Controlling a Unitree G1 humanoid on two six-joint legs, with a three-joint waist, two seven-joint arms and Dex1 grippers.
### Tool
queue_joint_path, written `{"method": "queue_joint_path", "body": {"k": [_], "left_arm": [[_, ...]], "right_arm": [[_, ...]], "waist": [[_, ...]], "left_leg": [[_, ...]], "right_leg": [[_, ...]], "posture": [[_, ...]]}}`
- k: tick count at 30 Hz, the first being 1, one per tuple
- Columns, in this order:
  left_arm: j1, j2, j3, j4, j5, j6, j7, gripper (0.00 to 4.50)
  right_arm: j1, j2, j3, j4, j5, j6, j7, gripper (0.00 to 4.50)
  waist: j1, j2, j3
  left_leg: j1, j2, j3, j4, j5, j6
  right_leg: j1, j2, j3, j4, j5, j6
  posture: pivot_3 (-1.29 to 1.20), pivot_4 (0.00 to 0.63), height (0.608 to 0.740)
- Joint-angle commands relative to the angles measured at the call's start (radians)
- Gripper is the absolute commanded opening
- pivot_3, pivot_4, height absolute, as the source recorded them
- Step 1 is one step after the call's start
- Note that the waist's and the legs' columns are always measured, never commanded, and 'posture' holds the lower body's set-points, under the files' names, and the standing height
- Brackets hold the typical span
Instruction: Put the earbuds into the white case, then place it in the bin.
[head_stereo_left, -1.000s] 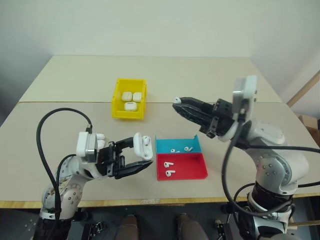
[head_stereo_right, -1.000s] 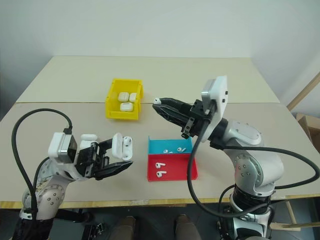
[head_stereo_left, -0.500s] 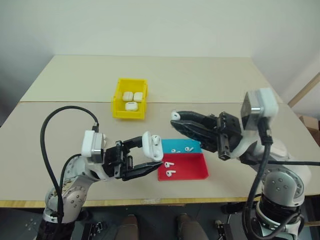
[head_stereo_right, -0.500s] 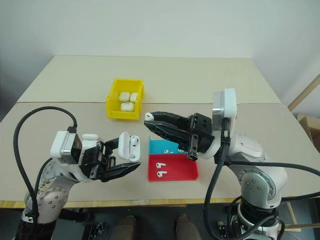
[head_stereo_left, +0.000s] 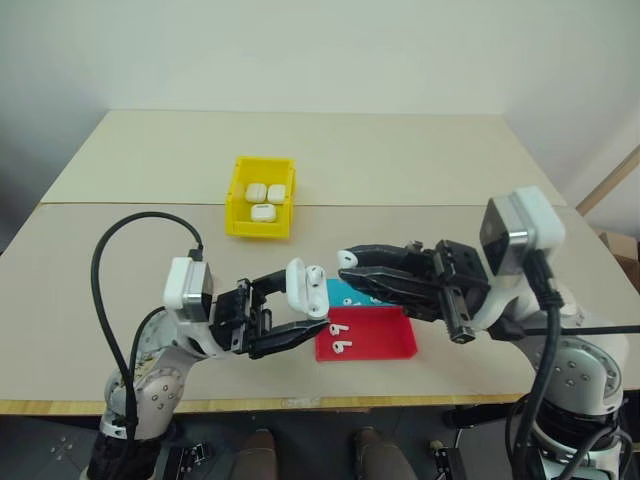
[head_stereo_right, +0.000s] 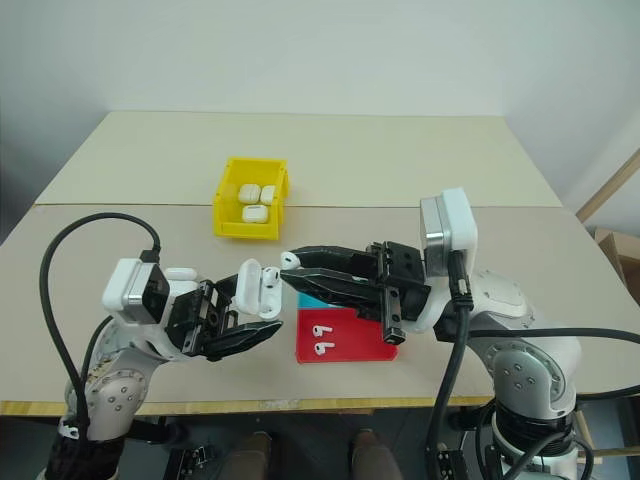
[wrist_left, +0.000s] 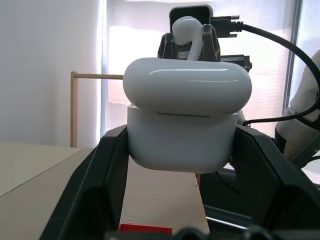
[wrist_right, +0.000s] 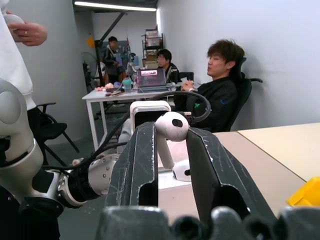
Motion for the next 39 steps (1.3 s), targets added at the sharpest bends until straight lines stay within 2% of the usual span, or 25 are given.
{"method": "queue_joint_path", "body": {"k": [1, 14, 39], "left_arm": [[-0.033, -0.017, -0.019, 0.006, 0.013, -0.027, -0.016, 2.8], [-0.089, -0.053, -0.044, 0.065, 0.033, -0.042, -0.053, 2.8], [-0.08, -0.061, -0.045, 0.052, 0.035, -0.063, -0.066, 2.8]], "right_arm": [[-0.012, -0.016, 0.006, -0.023, 0.043, -0.041, 0.019, 0.91], [-0.042, -0.045, 0.068, 0.024, 0.036, -0.062, 0.064, 0.91], [-0.021, -0.085, 0.118, 0.029, -0.052, -0.101, 0.088, 0.91]], "waist": [[0.0, 0.0, 0.0], [0.001, 0.0, 0.0], [0.002, 0.0, 0.0]], "left_leg": [[0.0, 0.0, 0.0, 0.0, 0.0, 0.0], [0.0, 0.0, 0.0, 0.0, 0.0, 0.0], [0.0, 0.0, 0.0, 0.0, 0.0, 0.0]], "right_leg": [[0.0, 0.0, 0.0, 0.0, 0.0, 0.0], [0.0, 0.0, 0.0, 0.0, 0.0, 0.0], [0.0, 0.0, 0.0, 0.0, 0.0, 0.0]], "posture": [[0.0, 0.15, 0.74], [0.0, 0.15, 0.74], [0.0, 0.15, 0.74]]}}
